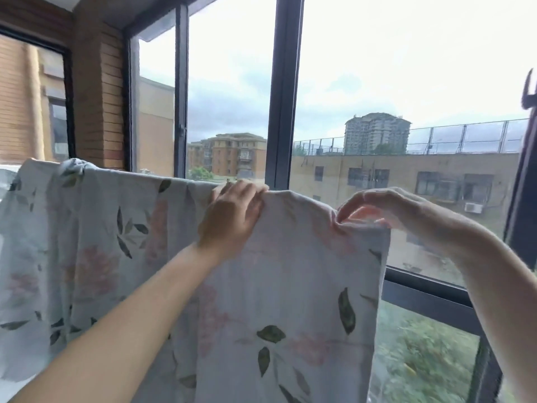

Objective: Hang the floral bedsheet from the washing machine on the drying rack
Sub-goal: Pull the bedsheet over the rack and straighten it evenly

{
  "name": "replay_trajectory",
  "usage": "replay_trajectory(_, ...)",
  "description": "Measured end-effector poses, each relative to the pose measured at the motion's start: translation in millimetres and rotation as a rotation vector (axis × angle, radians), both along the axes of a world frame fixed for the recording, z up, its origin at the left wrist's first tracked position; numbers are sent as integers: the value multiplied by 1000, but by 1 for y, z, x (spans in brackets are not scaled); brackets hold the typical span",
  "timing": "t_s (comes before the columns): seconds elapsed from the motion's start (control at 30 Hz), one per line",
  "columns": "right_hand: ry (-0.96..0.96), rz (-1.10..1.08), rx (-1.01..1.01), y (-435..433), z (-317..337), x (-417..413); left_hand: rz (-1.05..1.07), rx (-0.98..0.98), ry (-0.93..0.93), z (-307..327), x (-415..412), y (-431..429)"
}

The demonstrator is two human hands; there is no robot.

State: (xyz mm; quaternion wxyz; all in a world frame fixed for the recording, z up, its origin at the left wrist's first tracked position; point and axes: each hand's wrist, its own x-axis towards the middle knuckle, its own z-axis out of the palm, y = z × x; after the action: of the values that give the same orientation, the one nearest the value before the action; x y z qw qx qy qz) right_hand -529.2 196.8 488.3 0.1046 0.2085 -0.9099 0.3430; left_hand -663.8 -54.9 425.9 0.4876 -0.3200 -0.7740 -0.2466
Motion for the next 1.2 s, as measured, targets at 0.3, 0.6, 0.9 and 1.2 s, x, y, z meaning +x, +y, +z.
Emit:
replay_trajectory(0.3,304,-536,561,-118,11,-52,-303,-302,-30,31,-67,-67)
replay_trajectory(0.6,559,-642,546,-172,6,-110,-219,-345,-114,40,-146,-151)
replay_trajectory(0.9,770,-705,388,-163,-5,-119,-207,-438,-69,50,-153,-144)
replay_trajectory(1.2,524,-1064,-97,-178,6,-106,-324,-426,45,51,-173,-136)
